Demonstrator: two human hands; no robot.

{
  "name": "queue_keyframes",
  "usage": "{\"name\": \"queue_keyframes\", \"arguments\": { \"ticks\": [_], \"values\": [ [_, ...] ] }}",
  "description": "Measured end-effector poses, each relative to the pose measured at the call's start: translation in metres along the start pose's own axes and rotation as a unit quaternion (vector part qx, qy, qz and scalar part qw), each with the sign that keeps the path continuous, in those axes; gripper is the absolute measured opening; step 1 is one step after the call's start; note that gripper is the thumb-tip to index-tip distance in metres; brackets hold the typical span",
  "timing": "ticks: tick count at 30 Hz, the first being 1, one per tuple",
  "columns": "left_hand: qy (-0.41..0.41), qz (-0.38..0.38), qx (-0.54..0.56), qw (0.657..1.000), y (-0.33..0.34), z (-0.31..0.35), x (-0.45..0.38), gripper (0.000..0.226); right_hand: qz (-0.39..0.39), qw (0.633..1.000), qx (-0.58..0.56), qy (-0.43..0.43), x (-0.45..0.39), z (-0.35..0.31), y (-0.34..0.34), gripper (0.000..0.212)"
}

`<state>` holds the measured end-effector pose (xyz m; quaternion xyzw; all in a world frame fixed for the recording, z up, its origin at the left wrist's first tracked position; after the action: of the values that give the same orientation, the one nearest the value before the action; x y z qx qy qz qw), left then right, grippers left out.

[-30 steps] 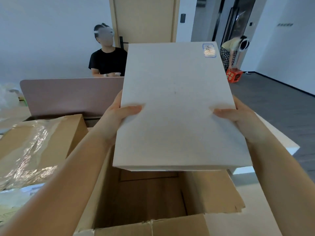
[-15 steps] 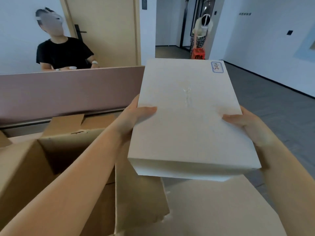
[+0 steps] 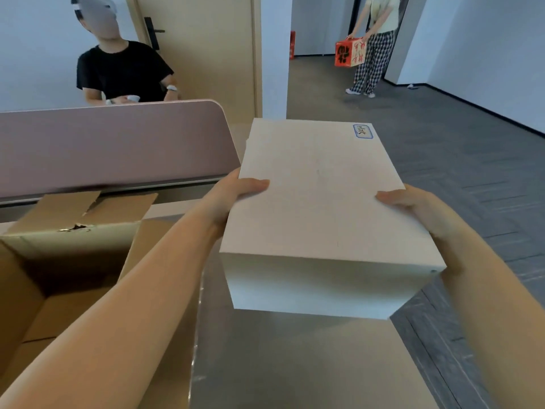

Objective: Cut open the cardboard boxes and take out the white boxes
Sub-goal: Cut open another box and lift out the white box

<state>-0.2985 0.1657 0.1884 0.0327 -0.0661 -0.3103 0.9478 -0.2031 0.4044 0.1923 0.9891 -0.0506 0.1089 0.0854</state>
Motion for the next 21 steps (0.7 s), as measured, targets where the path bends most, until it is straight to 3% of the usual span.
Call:
{"name": "queue_keyframes", "arguments": {
  "ticks": [4,9,12,15,18,21],
  "values": [
    [-0.008,-0.006,-0.014,1.000,0.003,0.000,-0.001,0.023,0.025,0.999,0.012,0.026,-0.003,-0.003,-0.003,0.017],
    [0.016,-0.023,-0.057,0.998,0.000,-0.006,0.015,0.060,0.073,0.995,0.074,0.010,0.020,-0.003,0.002,0.020],
    [0.037,-0.046,-0.083,0.995,0.000,-0.013,0.040,0.082,0.053,0.994,0.094,-0.019,0.046,0.002,0.010,0.034],
    [0.060,-0.062,-0.065,0.994,0.002,-0.022,0.067,0.082,0.060,0.994,0.079,-0.053,0.072,0.018,0.016,0.045],
    [0.045,-0.051,-0.079,0.995,0.004,-0.041,0.084,0.095,0.116,0.989,0.035,-0.086,0.090,0.044,0.019,0.034],
    [0.006,0.030,-0.065,0.997,0.009,-0.061,0.092,0.069,0.194,0.979,0.013,-0.068,0.097,0.072,0.021,0.027]
  ]
}}
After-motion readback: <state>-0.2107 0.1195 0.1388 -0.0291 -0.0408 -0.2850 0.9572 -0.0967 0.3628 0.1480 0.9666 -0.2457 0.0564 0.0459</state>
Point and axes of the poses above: each hand's wrist, its own x-axis away from the middle knuckle, its own y-axis out of the palm, z = x × y, the point moved 2 cm from there along -x, towards the middle knuckle, and after that the axes turned 3 degrees about -x, right-handed, at the moved point
